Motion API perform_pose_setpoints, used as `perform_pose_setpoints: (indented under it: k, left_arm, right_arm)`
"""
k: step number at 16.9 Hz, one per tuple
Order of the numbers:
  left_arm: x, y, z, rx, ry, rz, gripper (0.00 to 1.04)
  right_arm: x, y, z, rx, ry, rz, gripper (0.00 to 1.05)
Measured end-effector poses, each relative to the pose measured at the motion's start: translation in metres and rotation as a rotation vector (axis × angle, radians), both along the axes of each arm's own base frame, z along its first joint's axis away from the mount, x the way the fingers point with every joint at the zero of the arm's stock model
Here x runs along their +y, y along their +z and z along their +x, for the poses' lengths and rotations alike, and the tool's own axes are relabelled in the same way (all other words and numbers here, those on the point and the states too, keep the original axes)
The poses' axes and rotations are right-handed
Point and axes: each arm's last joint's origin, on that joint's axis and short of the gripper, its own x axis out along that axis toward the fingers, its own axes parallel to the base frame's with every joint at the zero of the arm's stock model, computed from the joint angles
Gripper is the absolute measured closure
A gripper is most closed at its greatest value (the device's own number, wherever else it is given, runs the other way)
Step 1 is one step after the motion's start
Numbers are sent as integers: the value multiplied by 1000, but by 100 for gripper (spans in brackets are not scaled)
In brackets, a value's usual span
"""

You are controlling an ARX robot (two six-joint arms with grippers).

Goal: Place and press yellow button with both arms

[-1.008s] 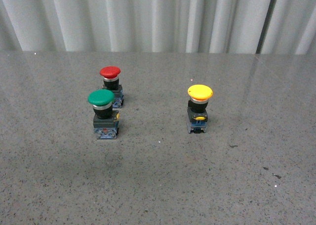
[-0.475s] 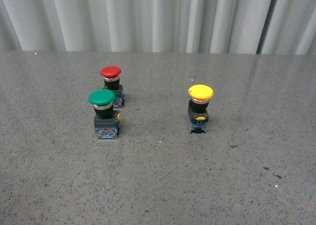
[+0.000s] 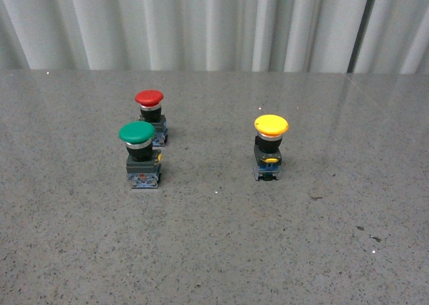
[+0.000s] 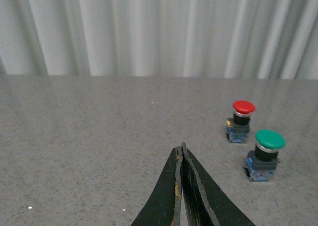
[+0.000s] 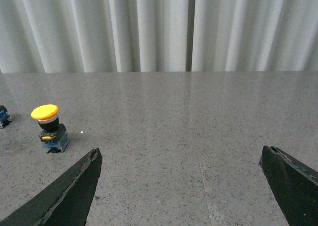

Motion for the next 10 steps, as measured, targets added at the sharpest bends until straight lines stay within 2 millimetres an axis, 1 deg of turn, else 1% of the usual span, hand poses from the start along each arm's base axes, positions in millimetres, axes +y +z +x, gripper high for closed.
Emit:
perform_pose_setpoints:
  k: [1, 2, 4, 10]
  left_arm:
    - [5, -3, -2, -1, -10, 0, 103]
    - [10, -7, -3, 2, 24, -2, 103]
    - [8, -10, -6, -2, -5, -2, 103]
    - [8, -18, -12, -9, -2, -2, 103]
  right_arm:
    - [0, 0, 0, 0, 0, 0, 7]
    - [0, 0, 0, 0, 0, 0, 7]
    - [0, 0, 0, -1, 0, 0, 7]
    - [0, 0, 0, 0, 0, 0, 7]
